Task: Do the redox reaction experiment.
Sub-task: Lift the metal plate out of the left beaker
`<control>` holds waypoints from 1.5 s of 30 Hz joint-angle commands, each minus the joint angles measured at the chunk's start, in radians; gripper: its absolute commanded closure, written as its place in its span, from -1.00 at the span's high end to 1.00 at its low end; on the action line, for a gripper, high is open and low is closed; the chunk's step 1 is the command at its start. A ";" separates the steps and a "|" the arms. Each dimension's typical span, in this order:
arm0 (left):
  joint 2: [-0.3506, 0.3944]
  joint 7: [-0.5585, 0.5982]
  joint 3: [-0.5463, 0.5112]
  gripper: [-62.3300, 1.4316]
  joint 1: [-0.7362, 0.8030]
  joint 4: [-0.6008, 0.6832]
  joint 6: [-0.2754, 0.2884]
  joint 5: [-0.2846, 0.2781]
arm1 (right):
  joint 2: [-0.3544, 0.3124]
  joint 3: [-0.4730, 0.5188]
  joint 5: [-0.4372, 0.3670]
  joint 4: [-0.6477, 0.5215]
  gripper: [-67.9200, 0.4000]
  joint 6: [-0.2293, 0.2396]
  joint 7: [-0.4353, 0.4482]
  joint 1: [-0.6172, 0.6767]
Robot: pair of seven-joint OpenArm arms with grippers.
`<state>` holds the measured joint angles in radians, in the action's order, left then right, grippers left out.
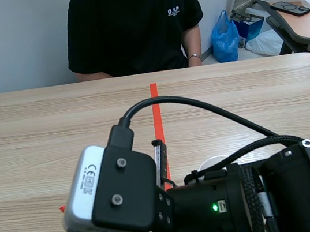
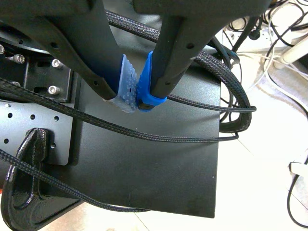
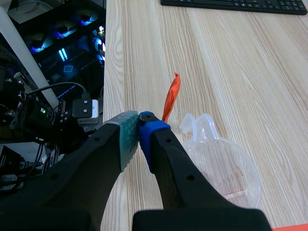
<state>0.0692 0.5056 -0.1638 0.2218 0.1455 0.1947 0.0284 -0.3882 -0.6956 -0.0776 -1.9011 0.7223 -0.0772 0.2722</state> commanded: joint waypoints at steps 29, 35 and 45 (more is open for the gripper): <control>0.003 0.014 -0.003 -0.87 0.010 0.006 0.002 0.000 | 0.000 0.007 -0.012 -0.051 -0.97 0.000 0.006 -0.008; 0.003 0.014 -0.003 -0.87 0.010 0.006 0.002 0.000 | 0.000 0.007 -0.029 -0.136 -0.97 -0.004 -0.040 -0.006; 0.003 0.014 -0.003 -0.87 0.010 0.006 0.002 0.000 | 0.000 0.008 -0.140 -0.311 -0.97 -0.031 -0.162 -0.006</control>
<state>0.0692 0.5056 -0.1638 0.2218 0.1455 0.1947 0.0284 -0.3885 -0.6956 -0.2016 -2.1895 0.6987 -0.2497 0.2722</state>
